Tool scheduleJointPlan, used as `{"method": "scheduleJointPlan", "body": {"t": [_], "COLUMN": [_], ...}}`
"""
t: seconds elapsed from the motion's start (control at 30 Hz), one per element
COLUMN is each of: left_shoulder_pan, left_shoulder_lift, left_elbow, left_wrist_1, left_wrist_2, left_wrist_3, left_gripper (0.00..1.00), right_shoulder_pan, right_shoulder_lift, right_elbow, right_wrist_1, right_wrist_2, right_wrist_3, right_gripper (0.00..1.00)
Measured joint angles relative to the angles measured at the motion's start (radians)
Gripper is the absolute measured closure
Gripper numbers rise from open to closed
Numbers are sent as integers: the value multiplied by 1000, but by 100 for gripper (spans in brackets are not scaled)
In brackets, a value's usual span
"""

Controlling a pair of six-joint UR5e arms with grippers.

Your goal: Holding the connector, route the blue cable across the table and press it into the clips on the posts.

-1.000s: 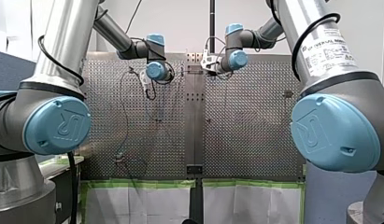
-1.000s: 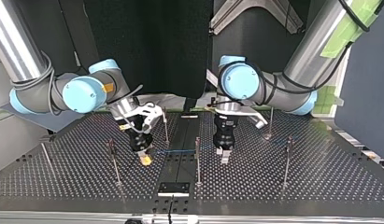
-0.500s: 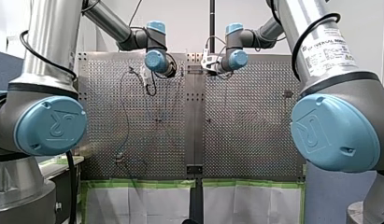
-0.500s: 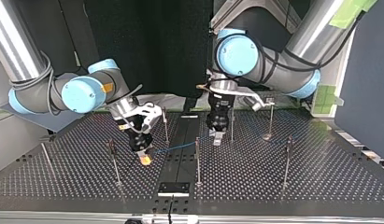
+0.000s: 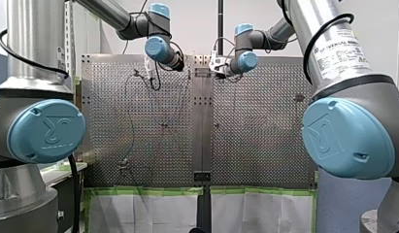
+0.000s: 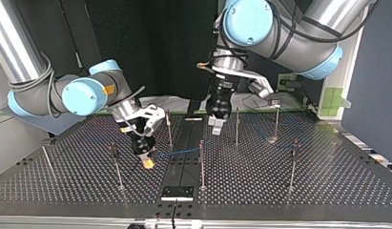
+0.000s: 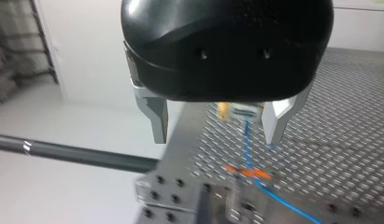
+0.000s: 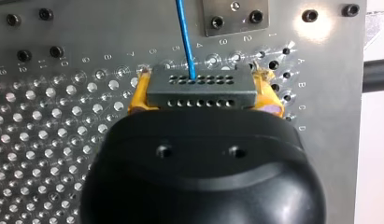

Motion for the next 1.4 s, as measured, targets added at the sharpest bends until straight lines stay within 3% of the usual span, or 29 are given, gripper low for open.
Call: {"method": "scheduleJointPlan", "body": {"t": [0.13, 0.57, 0.83, 1.07, 1.4], "left_shoulder_pan": [-18, -86, -99, -117, -131], "left_shoulder_lift": [-5, -100, -115, -171, -256], "left_elbow": [16, 123, 175, 237, 319], "left_wrist_1": [8, -3, -22, -75, -93], "left_wrist_2": [0, -21, -39, -80, -110], "left_wrist_3": [8, 25, 26, 60, 73], "left_gripper": [0, 0, 0, 0, 0], "right_shoulder_pan": [-5, -26, -35, -35, -35], "right_shoulder_lift": [-2, -6, -6, -7, -6], "right_elbow": [0, 0, 0, 0, 0], "right_wrist_1": [1, 6, 12, 16, 17], "right_wrist_2": [0, 2, 3, 3, 3], "right_wrist_3": [2, 7, 8, 8, 8], "right_gripper": [100, 100, 100, 100, 100]}}
